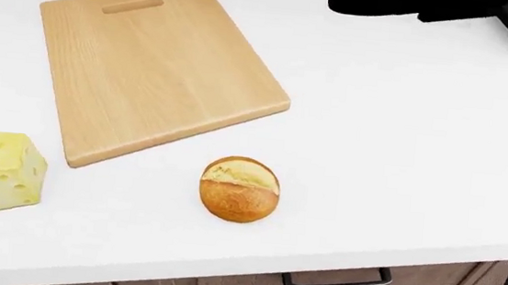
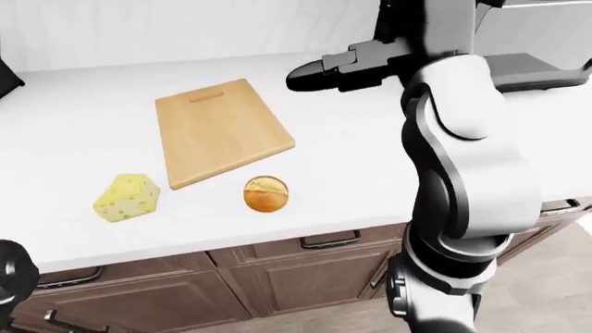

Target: Place the bread and cheese on the cutting board.

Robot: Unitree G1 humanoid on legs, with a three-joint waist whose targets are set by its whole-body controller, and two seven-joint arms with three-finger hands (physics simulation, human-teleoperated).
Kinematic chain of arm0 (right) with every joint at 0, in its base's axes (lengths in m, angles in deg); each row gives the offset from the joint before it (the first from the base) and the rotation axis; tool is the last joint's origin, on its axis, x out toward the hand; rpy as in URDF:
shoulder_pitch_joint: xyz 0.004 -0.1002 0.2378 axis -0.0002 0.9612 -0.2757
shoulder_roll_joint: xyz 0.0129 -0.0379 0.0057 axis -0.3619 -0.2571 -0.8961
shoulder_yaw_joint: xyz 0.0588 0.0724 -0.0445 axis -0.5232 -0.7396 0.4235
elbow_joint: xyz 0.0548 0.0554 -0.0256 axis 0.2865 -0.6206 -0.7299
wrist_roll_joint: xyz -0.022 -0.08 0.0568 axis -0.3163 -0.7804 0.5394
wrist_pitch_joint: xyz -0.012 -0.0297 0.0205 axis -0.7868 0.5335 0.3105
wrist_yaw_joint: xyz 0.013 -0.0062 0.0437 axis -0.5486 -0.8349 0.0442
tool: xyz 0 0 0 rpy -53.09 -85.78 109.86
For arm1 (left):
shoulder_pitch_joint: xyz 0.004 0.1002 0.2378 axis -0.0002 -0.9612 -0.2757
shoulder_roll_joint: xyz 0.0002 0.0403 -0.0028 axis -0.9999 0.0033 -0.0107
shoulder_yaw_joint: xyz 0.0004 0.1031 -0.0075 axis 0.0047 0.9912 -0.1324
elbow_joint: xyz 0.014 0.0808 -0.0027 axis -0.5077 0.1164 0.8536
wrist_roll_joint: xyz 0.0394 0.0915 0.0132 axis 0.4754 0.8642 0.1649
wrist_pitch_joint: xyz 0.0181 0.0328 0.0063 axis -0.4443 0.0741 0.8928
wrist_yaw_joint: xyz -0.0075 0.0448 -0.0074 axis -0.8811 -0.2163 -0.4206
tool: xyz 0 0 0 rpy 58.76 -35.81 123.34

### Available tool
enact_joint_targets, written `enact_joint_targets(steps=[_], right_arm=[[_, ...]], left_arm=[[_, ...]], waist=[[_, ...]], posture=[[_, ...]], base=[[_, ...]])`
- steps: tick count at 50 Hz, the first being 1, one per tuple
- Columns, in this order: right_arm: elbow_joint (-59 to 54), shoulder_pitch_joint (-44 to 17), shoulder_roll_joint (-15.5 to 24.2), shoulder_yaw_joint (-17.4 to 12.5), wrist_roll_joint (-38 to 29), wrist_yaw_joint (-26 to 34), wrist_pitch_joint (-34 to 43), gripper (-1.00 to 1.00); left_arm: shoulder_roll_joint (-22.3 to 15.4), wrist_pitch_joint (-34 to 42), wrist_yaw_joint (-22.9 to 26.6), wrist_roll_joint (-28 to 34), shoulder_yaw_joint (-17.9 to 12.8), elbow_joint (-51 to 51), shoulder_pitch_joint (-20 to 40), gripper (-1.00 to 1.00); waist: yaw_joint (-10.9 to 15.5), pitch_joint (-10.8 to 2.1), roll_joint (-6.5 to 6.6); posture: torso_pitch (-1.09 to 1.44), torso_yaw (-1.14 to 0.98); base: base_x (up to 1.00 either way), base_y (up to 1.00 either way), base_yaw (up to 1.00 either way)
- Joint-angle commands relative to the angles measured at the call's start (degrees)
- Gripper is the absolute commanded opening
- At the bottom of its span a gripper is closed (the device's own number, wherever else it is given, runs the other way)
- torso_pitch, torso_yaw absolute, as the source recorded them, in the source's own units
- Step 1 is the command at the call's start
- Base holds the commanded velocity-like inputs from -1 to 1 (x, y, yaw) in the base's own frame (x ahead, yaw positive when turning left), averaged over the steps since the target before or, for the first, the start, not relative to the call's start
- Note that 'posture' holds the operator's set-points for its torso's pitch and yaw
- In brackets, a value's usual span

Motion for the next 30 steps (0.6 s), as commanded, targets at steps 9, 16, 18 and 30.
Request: enact_joint_targets(steps=[9, 16, 18, 30], right_arm=[[1.2, -1.0, -0.3, 2.1, -3.8, 2.7, -1.0, 1.0], [0.9, 0.5, -2.7, 2.3, -6.0, 5.2, -0.2, 1.0], [1.1, 0.5, -3.3, 3.8, -6.6, 5.9, 0.5, 1.0], [1.6, 8.4, -8.5, 7.6, -14.5, 9.5, -8.2, 1.0]], left_arm=[[-1.3, -1.8, -0.3, 0.0, -1.2, -0.4, 1.6, 1.0], [-1.7, -2.5, -0.1, 0.1, -1.4, 0.2, 1.3, 1.0], [-1.5, -2.3, -0.4, 0.1, -1.1, -0.1, 1.2, 1.0], [-1.7, -3.0, 1.6, 2.1, -1.5, 1.4, 0.8, 1.0]], waist=[[-0.6, -2.13, 0.78], [-0.8, -2.46, 0.66], [-0.8, -2.55, 0.6], [-0.8, -2.58, 0.9]], posture=[[0.0, 0.0], [0.0, 0.0], [0.0, 0.0], [0.0, 0.0]], base=[[0.0, 0.0, 0.0], [0.0, 0.0, 0.0], [0.0, 0.0, 0.0], [0.0, 0.0, 0.0]])
